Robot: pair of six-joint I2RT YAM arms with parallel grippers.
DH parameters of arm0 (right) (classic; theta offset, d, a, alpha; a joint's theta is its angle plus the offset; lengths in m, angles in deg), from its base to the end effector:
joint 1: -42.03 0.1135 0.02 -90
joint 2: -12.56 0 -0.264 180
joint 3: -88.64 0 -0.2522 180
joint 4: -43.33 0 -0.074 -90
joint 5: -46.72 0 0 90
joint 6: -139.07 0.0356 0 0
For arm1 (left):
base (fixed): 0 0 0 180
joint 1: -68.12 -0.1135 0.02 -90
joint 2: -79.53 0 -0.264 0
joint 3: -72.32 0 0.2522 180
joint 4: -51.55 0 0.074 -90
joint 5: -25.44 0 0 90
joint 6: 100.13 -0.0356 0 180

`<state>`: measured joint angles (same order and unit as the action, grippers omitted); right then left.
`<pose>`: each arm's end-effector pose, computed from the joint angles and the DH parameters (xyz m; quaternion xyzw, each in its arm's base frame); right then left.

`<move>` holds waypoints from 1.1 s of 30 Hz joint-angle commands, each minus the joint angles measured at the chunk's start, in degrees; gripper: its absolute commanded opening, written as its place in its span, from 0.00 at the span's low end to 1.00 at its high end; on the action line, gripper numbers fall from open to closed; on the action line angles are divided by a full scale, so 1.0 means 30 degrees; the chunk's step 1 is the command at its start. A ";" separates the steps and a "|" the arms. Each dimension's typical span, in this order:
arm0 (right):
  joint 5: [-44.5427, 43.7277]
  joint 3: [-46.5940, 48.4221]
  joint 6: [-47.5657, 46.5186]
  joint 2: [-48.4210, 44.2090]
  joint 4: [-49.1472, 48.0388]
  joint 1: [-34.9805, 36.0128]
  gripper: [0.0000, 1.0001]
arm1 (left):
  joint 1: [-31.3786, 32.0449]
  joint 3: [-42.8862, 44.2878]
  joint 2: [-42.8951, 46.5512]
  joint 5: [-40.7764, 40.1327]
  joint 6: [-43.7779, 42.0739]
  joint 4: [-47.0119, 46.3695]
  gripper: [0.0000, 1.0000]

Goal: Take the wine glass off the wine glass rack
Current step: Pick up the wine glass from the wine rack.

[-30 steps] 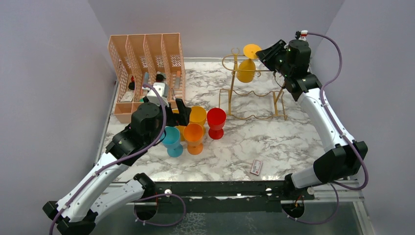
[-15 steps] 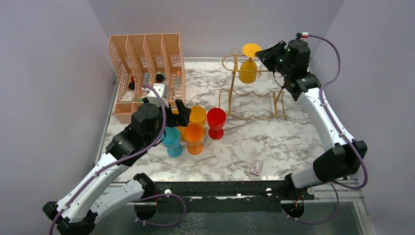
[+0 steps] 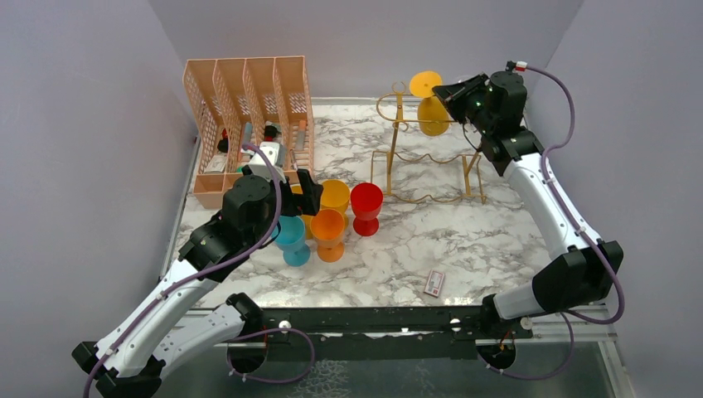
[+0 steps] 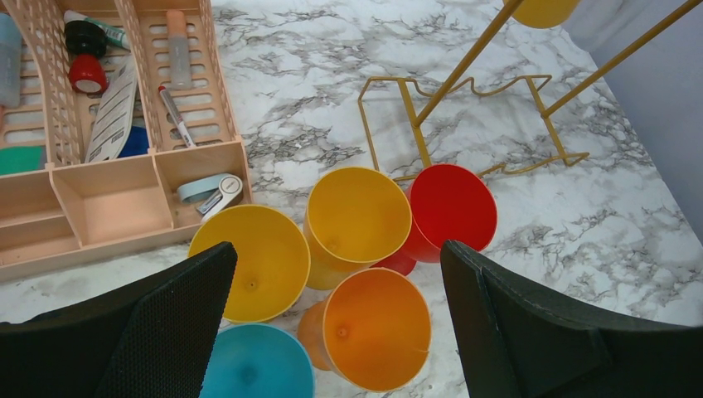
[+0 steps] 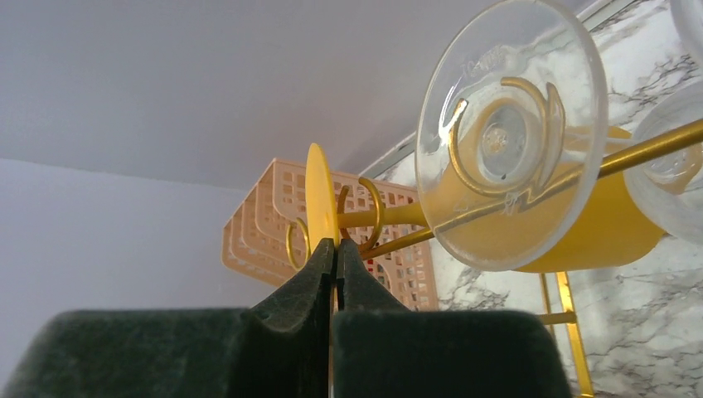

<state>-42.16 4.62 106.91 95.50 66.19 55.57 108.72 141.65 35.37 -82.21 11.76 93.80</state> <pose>0.3316 0.0806 0.4137 0.2826 0.7109 0.3818 0.5187 0.1300 -0.0972 0.3730 0.0392 0.7990 -0.1991 0.5661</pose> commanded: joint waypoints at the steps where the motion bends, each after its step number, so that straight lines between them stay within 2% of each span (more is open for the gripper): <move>1: -0.0233 -0.0390 0.1675 -0.0717 -0.1337 0.0020 0.01 | -0.0057 0.0049 -0.0003 -0.0101 0.0172 -0.0164 0.99; 9: -0.1445 -0.0822 0.3559 -0.0955 -0.2354 0.0028 0.01 | -0.0055 0.0048 0.0114 -0.0152 0.0218 -0.0157 0.99; 33: -0.2204 -0.0906 0.5108 -0.0467 -0.3324 0.0026 0.01 | -0.0057 0.0248 0.0137 -0.0085 0.0401 -0.0100 0.99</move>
<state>-45.78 1.29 120.03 94.45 60.11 55.57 108.72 141.65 35.50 -82.21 12.24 93.89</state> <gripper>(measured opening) 0.015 0.989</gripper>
